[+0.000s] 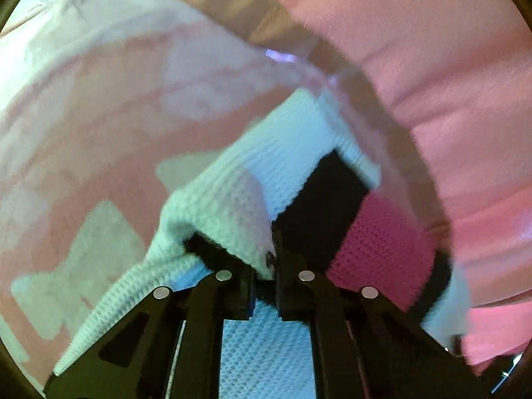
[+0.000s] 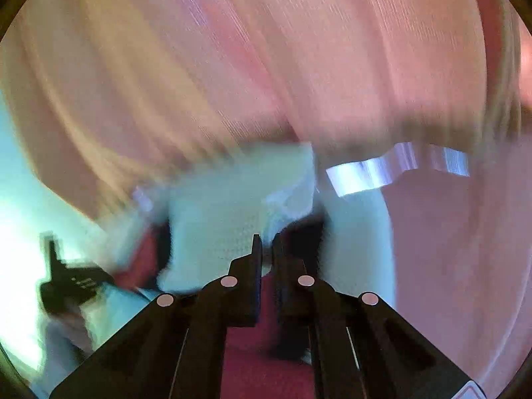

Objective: Fold small clothes

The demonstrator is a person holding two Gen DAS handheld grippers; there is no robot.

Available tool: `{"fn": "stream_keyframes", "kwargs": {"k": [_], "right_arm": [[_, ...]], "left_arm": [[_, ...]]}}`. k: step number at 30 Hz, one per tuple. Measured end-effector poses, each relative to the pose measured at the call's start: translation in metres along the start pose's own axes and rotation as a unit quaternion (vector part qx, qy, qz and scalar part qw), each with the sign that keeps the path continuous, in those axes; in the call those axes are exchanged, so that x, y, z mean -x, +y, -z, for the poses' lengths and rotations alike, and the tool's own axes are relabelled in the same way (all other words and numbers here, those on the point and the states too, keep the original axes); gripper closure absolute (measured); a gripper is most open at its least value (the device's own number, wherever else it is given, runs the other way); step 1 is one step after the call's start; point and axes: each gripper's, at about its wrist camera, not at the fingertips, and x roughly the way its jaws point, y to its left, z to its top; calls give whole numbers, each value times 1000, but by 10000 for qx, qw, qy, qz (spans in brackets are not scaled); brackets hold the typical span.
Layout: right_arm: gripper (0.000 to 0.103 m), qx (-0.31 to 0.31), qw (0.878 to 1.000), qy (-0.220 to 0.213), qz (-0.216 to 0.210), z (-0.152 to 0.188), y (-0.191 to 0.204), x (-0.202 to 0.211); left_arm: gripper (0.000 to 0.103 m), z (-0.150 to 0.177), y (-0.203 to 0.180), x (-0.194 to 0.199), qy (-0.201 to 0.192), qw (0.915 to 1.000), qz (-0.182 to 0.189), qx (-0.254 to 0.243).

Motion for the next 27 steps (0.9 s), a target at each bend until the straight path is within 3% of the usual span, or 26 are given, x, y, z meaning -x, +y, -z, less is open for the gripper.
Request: {"fn": "stream_keyframes", "kwargs": {"k": [1, 2, 8, 10, 13, 18, 22, 24, 25, 26, 27], "right_arm": [[98, -200, 9988, 438, 67, 12, -17, -19], [98, -288, 9981, 548, 23, 18, -25, -24], [98, 72, 9980, -409, -480, -6, 0, 30], [98, 332, 9990, -266, -134, 1, -5, 20], [98, -140, 9989, 414, 161, 21, -37, -19], [96, -83, 9995, 218, 221, 20, -23, -3], [82, -210, 9961, -312, 801, 21, -23, 29], [77, -190, 9945, -674, 776, 16, -16, 47], [69, 61, 9952, -732, 643, 9, 0, 47], [58, 319, 9960, -656, 518, 3, 14, 41], [55, 583, 9963, -512, 365, -3, 30, 31]], "left_arm": [[96, 3, -2, -4, 9, 10000, -85, -38], [96, 5, -4, -5, -35, 9999, -136, -49], [96, 6, -8, -1, -160, 9996, -249, 3], [95, 7, -10, -1, -164, 9994, -291, -42], [94, 9, -12, -2, -158, 9992, -328, -146], [91, 7, -9, 4, -90, 9995, -213, -210], [88, 1, -1, 10, -108, 9998, -126, -141], [87, 0, 3, 12, -96, 9998, -160, -91], [87, -1, 3, 12, -90, 9998, -141, -61], [87, -1, 3, 11, -77, 9999, -130, -47], [87, -1, 2, 11, -76, 9999, -129, -53]]}}
